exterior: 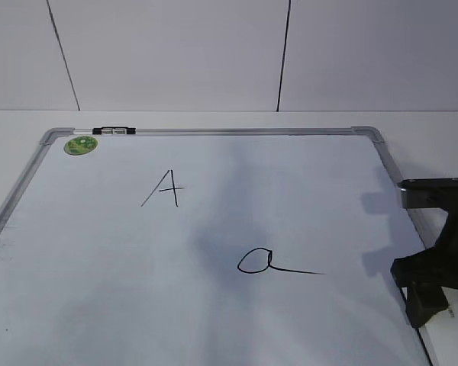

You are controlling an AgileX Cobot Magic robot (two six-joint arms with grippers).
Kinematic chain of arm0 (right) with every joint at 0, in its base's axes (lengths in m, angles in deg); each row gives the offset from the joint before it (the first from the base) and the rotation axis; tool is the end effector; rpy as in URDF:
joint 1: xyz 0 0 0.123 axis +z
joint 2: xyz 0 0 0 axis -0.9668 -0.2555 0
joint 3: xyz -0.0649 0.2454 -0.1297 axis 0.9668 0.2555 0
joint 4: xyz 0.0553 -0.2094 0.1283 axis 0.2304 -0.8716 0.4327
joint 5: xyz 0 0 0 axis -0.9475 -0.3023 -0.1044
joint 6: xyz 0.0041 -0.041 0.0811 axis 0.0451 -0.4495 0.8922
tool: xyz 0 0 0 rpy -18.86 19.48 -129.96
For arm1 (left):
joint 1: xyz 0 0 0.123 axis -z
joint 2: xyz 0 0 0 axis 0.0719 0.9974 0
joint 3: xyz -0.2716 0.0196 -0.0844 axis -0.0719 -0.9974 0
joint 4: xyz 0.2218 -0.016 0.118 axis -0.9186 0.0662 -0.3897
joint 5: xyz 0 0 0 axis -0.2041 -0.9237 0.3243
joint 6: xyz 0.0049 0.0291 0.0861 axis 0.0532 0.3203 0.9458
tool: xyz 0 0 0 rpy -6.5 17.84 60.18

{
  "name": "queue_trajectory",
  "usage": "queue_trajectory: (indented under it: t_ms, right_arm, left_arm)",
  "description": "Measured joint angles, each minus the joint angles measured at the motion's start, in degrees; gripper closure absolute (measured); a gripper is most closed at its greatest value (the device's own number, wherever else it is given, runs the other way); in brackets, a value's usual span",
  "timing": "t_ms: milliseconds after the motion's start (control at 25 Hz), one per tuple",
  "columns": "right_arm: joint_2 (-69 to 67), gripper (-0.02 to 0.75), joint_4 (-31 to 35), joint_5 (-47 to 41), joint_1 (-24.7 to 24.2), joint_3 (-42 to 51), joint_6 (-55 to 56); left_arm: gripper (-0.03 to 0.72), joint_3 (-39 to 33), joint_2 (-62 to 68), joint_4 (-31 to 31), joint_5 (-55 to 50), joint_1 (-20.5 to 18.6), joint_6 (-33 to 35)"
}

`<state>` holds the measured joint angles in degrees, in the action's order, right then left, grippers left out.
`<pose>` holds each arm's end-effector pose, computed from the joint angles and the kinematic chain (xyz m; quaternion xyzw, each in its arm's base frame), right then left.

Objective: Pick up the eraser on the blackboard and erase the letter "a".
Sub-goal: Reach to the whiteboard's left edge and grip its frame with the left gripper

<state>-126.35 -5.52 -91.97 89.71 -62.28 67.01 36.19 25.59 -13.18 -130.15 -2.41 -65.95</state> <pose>0.2438 0.0645 0.1748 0.0228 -0.9995 -0.0030 0.0223 -0.0070 -0.0104 0.2765 0.0737 0.8609 -0.0392 0.5019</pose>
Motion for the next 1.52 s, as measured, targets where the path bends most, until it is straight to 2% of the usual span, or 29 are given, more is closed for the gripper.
queue_trajectory:
  t_ms: [400, 1000, 1520]
  right_arm:
    - [5.4, 0.164, 0.3, -2.2, 0.0, 0.2, -0.1]
    - [11.1, 0.164, 0.4, -14.4, 0.0, -5.6, -0.2]
    - [11.1, 0.164, 0.4, -15.3, 0.0, -5.7, -0.2]
  left_arm:
    - [0.449, 0.0, 0.0, 0.0, 0.0, 0.0, 0.0]
    - [0.451, 0.0, 0.0, 0.0, 0.0, 0.0, 0.0]
    - [0.449, 0.0, 4.2, 2.0, 0.1, 0.0, 0.0]
